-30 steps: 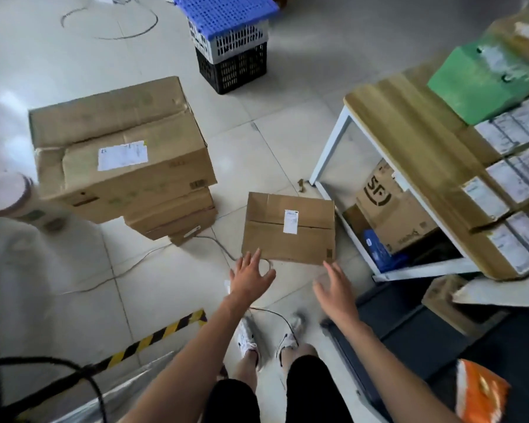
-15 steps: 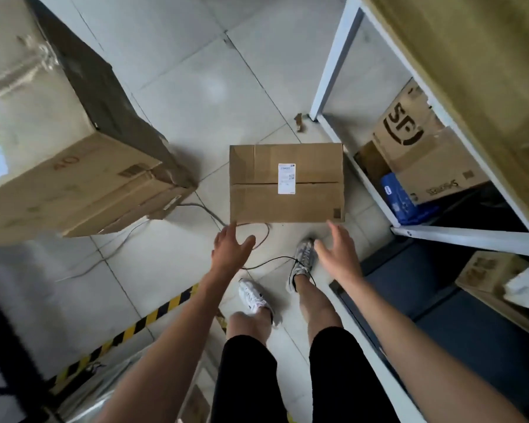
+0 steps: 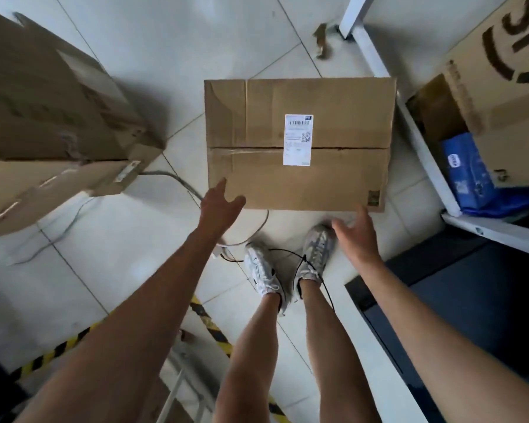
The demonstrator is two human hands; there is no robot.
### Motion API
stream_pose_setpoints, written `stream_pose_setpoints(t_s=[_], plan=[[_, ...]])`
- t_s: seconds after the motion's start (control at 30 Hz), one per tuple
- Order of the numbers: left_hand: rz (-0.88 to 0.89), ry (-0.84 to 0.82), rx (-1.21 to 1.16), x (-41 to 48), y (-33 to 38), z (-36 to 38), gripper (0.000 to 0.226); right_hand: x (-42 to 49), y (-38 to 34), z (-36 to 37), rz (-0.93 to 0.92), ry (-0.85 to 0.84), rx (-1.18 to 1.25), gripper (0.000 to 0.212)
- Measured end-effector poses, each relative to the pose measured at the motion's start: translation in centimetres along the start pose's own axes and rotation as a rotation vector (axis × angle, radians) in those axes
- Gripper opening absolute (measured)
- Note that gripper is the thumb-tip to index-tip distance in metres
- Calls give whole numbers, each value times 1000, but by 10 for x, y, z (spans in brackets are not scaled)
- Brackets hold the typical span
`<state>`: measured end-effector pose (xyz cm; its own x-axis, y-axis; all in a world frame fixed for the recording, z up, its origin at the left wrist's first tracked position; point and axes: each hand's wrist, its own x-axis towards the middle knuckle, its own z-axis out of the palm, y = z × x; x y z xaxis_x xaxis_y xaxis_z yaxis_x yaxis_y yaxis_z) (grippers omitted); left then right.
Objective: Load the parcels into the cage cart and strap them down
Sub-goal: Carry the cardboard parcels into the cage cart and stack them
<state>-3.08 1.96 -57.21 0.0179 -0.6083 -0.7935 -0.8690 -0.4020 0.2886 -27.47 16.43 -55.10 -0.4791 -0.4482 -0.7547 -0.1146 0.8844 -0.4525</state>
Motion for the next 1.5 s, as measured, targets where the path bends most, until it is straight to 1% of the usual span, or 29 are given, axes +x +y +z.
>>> stream_pose_setpoints(t_s=[0.07, 0.13, 0.17, 0.23, 0.3, 0.37, 0.43, 0.6, 0.67, 0.77, 0.87, 1.0, 1.13, 1.23, 1.27, 1.37, 1.43, 1.5], plan=[[-31, 16, 19, 38, -14, 10, 85, 33, 16, 3, 7, 9, -23, 57], [-58, 46, 36, 75, -22, 13, 98, 69, 31, 0, 24, 29, -69, 67], [-62, 65, 28, 97, -27, 13, 105, 90, 41, -3, 25, 48, -95, 75], [-35, 96, -40, 138, -29, 13, 120, 128, 47, -10, 20, 86, -165, 91], [6, 115, -120, 170, -27, 9, 129, 162, 45, -17, -13, 130, -240, 95], [60, 131, -171, 199, -23, 10, 131, 195, 39, -24, -21, 165, -256, 98], [100, 144, -223, 220, -20, 9, 134, 223, 36, -27, 1, 146, -195, 104], [104, 116, -364, 236, -26, 12, 113, 250, 36, -35, 14, 79, -56, 102], [76, 122, -387, 228, -28, 12, 113, 248, 37, -37, 25, 75, -49, 101], [15, 84, -372, 202, -32, 11, 123, 232, 38, -40, 55, 36, -42, 97], [-31, 82, -354, 156, -35, 1, 128, 195, 33, -55, 89, 9, -41, 99], [-95, 107, -353, 79, -30, -25, 129, 127, 14, -86, 146, -25, -45, 105], [-125, 116, -336, -12, -15, -63, 129, 46, -23, -128, 173, -42, -39, 110], [-189, 106, -309, -86, 0, -101, 123, -22, -56, -162, 148, -36, -45, 118], [-194, 99, -303, -106, 4, -111, 119, -43, -67, -172, 137, -45, -58, 118], [-170, 108, -298, -183, 11, -154, 109, -115, -104, -198, 89, -55, -92, 107], [-168, 133, -290, -224, 9, -178, 104, -153, -122, -212, 88, -45, -131, 110], [-156, 145, -308, -269, 0, -202, 102, -195, -139, -220, 45, -56, -152, 113]])
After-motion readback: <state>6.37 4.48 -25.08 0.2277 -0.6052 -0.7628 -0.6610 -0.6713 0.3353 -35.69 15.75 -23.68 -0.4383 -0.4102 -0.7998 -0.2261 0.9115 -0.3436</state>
